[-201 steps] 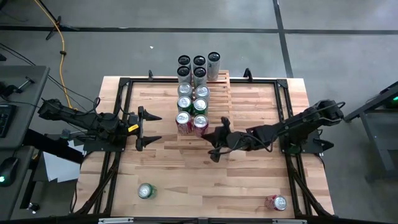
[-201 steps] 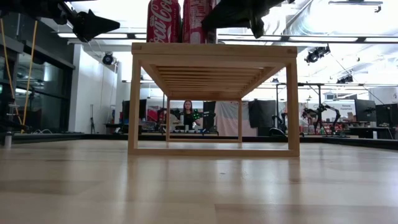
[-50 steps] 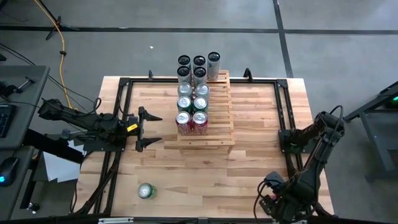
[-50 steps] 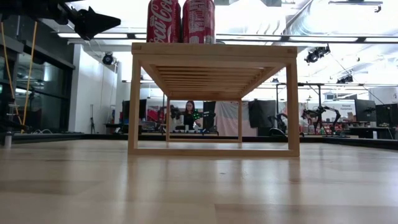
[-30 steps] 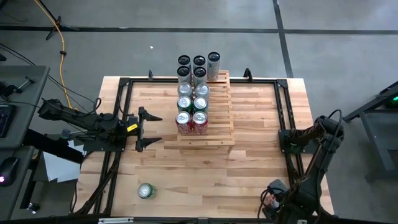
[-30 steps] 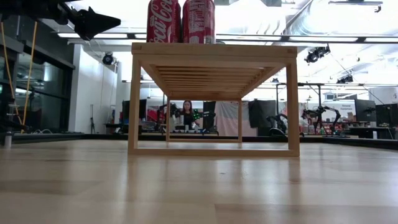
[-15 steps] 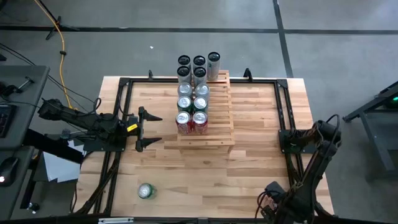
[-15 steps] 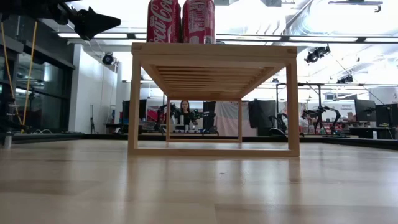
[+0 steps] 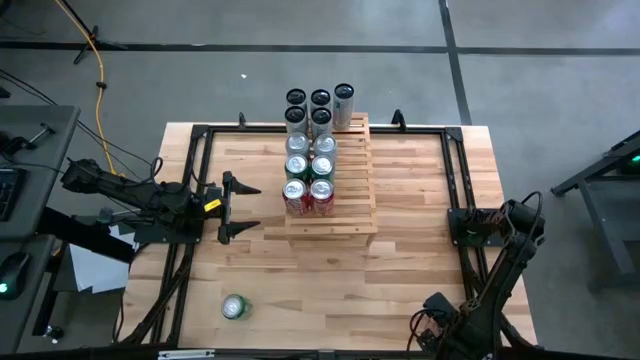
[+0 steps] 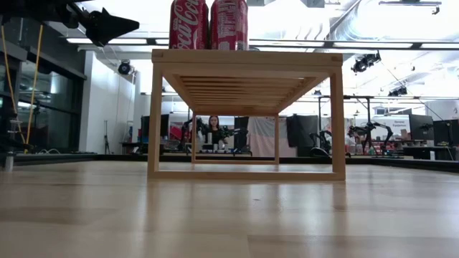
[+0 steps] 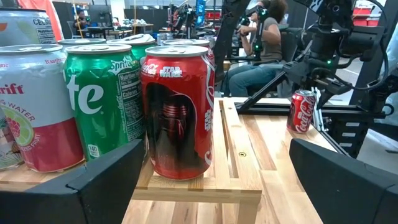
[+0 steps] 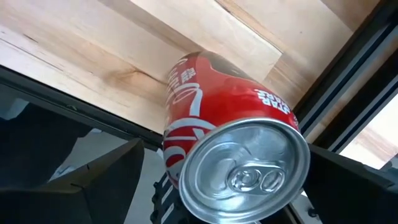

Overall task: Place canned beverage on shelf
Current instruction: Put the red soda can aligned with the other red soda cans on the shelf

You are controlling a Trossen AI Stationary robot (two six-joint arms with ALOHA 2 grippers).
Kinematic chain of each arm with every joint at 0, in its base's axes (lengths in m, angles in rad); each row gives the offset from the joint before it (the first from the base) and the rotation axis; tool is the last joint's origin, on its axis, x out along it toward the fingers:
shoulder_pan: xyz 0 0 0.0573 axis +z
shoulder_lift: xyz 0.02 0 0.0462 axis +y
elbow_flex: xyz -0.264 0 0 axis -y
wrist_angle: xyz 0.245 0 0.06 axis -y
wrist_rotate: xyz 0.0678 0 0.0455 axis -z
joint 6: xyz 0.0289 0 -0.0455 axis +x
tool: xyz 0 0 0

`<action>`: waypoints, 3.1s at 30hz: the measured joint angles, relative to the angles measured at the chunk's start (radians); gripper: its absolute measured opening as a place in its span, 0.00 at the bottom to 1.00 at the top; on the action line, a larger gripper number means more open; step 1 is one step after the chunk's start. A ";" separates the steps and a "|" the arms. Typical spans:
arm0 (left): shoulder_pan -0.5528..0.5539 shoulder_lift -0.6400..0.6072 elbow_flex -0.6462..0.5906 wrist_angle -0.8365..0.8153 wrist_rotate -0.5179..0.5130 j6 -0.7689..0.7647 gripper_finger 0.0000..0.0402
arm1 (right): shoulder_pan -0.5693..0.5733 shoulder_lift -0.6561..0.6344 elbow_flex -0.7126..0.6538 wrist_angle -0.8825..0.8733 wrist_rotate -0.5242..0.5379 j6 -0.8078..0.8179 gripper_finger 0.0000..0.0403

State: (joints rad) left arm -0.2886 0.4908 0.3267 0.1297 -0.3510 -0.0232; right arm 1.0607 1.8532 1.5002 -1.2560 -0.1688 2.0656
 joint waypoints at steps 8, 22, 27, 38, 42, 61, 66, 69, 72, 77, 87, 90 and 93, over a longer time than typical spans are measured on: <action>0.000 0.000 0.000 0.000 0.000 0.000 0.98 | -0.026 0.000 0.000 0.014 -0.008 -0.047 0.75; 0.000 0.000 0.000 0.000 0.000 0.000 0.98 | -0.163 -0.034 0.121 0.190 0.244 -0.406 0.69; 0.000 0.000 0.000 0.003 0.000 0.000 0.98 | -0.259 -0.034 0.307 0.171 0.401 -0.709 0.69; 0.000 0.000 0.000 0.002 0.000 0.000 0.98 | -0.478 -0.036 0.726 -0.254 0.497 -1.158 0.69; 0.000 0.000 0.000 0.002 0.000 0.000 0.98 | -0.561 -0.060 0.760 -0.296 0.552 -1.254 0.69; 0.000 0.033 0.000 -0.005 0.000 -0.036 0.98 | -0.801 -0.090 0.743 -0.315 0.405 -1.474 0.69; 0.000 0.047 0.000 -0.007 0.000 -0.036 0.98 | -0.825 -0.166 0.743 -0.315 0.515 -1.472 0.69; 0.000 0.048 0.000 -0.003 0.000 -0.036 0.98 | -0.845 -0.193 0.743 -0.318 0.542 -1.463 0.69; 0.000 0.048 0.000 -0.004 0.000 -0.036 0.98 | -0.853 -0.205 0.740 -0.314 0.536 -1.464 0.69; 0.000 0.048 0.000 -0.004 0.000 -0.050 0.98 | -0.864 -0.312 0.524 -0.316 0.500 -1.401 0.69; 0.000 0.048 0.000 0.029 0.000 -0.029 0.98 | -0.881 -0.461 0.201 -0.315 0.479 -1.282 0.69; 0.000 0.048 0.000 0.047 0.000 -0.027 0.98 | -0.893 -0.426 0.193 -0.311 0.454 -1.340 0.69; 0.000 0.048 0.000 0.048 0.000 -0.028 0.98 | -0.893 -0.380 0.218 -0.286 0.444 -1.402 0.69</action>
State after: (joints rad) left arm -0.2886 0.5385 0.3271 0.1780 -0.3511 -0.0508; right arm 0.1680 1.4731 1.7182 -1.5422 0.2751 0.6636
